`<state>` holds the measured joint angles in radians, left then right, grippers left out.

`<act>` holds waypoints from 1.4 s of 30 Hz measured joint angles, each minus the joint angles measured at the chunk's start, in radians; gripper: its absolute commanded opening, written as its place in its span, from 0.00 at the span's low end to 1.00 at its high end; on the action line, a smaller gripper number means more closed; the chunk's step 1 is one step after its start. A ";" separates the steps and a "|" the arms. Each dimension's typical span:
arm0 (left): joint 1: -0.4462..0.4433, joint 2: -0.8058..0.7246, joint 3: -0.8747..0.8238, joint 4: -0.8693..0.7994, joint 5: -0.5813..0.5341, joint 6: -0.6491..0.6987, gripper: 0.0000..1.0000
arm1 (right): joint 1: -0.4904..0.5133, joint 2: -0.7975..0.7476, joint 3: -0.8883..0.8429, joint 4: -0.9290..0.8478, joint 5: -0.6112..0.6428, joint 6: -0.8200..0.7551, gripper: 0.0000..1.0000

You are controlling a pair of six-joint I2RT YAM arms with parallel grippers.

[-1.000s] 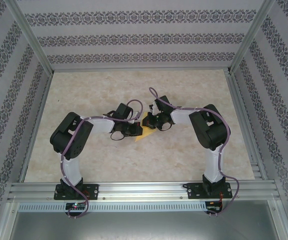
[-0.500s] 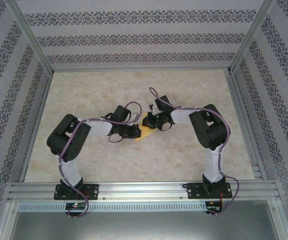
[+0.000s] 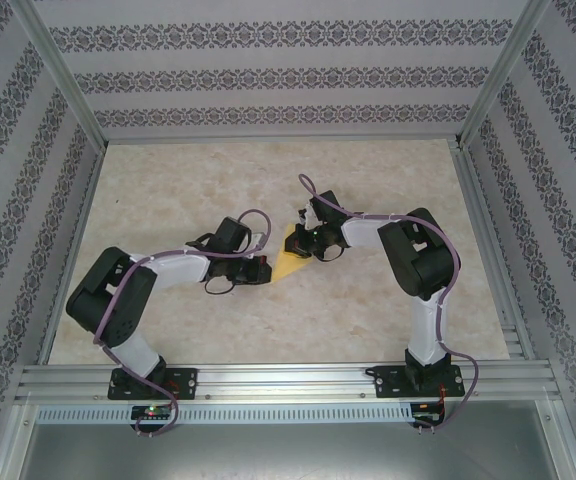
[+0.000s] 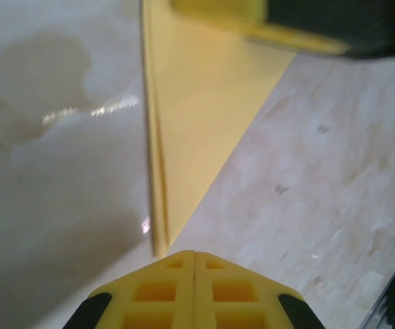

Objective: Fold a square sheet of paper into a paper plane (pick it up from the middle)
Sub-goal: Fourth fold the wing at the center of the table.

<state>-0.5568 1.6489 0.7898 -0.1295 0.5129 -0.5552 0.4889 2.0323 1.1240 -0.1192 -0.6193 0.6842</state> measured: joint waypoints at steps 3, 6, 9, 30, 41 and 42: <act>-0.001 0.013 0.011 0.050 -0.003 -0.032 0.00 | 0.000 0.001 0.000 0.000 -0.001 0.003 0.00; -0.005 0.076 0.043 0.086 -0.008 -0.055 0.00 | 0.000 0.002 0.000 0.000 -0.005 0.006 0.00; -0.011 0.126 0.053 0.104 -0.018 -0.068 0.00 | 0.000 0.002 0.001 0.001 -0.008 0.006 0.00; -0.015 0.148 0.055 0.108 -0.036 -0.079 0.00 | 0.068 -0.077 -0.105 0.084 0.016 0.048 0.00; -0.015 0.148 0.055 0.107 -0.037 -0.079 0.00 | 0.072 -0.077 -0.116 0.089 0.028 0.068 0.00; -0.015 0.148 0.055 0.107 -0.038 -0.079 0.00 | 0.072 -0.076 -0.110 0.077 0.033 0.064 0.00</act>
<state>-0.5720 1.7966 0.8448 -0.0223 0.4751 -0.6346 0.5606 1.9564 1.0138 -0.0425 -0.5861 0.7486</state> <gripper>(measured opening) 0.053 0.047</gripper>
